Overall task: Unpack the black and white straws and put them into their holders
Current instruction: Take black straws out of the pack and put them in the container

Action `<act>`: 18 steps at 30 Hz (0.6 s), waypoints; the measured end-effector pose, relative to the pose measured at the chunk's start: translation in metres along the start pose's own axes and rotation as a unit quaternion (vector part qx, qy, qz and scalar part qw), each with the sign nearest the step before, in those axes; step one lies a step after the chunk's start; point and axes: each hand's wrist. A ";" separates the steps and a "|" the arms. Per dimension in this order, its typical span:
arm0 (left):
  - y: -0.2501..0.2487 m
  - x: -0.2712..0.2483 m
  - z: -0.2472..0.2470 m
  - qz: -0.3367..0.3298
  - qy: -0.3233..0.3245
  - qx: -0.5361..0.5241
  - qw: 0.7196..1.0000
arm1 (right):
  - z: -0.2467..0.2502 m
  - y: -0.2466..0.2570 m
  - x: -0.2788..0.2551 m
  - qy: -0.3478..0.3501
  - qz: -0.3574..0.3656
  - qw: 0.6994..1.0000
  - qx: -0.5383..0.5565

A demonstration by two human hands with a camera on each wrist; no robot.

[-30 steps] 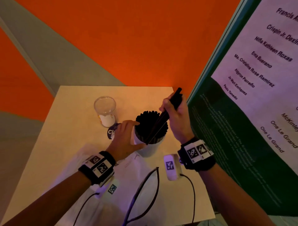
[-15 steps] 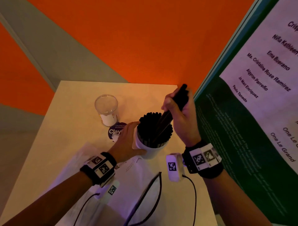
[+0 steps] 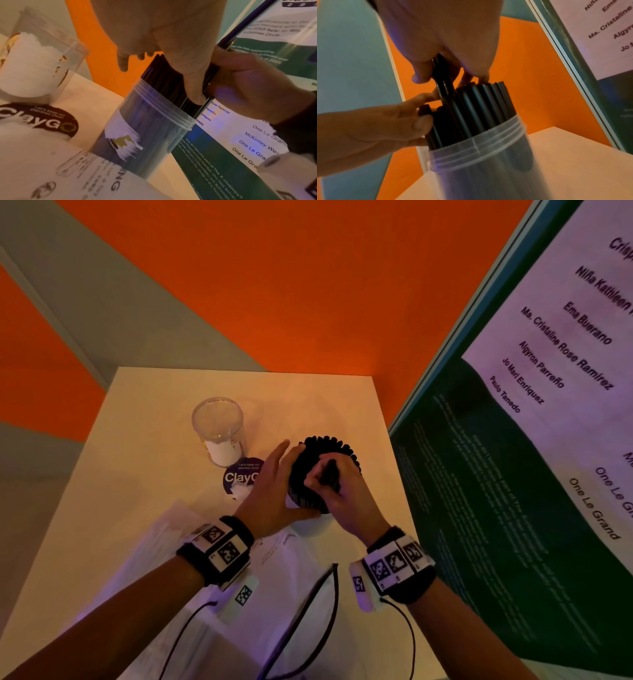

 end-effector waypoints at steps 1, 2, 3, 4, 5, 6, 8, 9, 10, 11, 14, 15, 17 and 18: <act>-0.004 0.001 0.004 -0.015 -0.007 0.010 1.000 | 0.001 -0.003 -0.001 -0.004 -0.003 1.000 -0.015; -0.010 0.004 0.009 -0.035 -0.015 0.004 0.999 | 0.002 -0.004 -0.002 -0.012 -0.011 1.000 -0.007; -0.017 0.006 0.016 -0.063 -0.022 -0.017 0.998 | 0.004 -0.004 -0.002 -0.022 -0.020 0.999 0.013; -0.026 0.009 0.024 -0.097 -0.027 -0.051 0.994 | 0.005 -0.005 -0.003 -0.027 -0.027 0.999 0.027; -0.036 0.012 0.032 -0.133 -0.029 -0.088 0.987 | 0.006 -0.007 -0.004 -0.026 -0.020 0.999 0.024; -0.046 0.014 0.038 -0.159 -0.026 -0.123 0.979 | 0.006 -0.008 -0.003 -0.020 0.001 1.000 0.006; -0.064 0.018 0.047 -0.164 -0.015 -0.171 0.971 | 0.005 -0.011 -0.003 -0.005 0.051 0.998 -0.028; -0.069 0.021 0.048 -0.158 -0.026 -0.186 0.970 | 0.005 -0.011 -0.002 0.000 0.065 0.997 -0.043; -0.072 0.023 0.048 -0.152 -0.047 -0.194 0.968 | 0.005 -0.010 -0.001 0.004 0.066 0.996 -0.061; -0.074 0.024 0.048 -0.148 -0.068 -0.194 0.967 | 0.006 -0.009 -0.001 0.006 0.061 0.995 -0.078; -0.071 0.027 0.042 -0.124 -0.052 -0.194 0.972 | 0.008 -0.004 -0.002 0.019 0.068 0.994 -0.087; -0.066 0.028 0.038 -0.110 -0.019 -0.196 0.974 | 0.009 -0.003 -0.003 0.020 0.072 0.994 -0.084; -0.051 0.028 0.026 -0.094 0.037 -0.152 0.983 | 0.014 -0.001 -0.004 0.014 0.062 0.995 -0.078; -0.044 0.027 0.021 -0.087 0.048 -0.092 0.991 | 0.017 0.000 -0.005 0.012 0.048 0.996 -0.079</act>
Point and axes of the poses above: each hand's wrist, its own x-axis towards the middle knuckle, its own z-axis out of the back of the hand, y = z × x, and after that the axes turned 13 degrees about x, right-handed
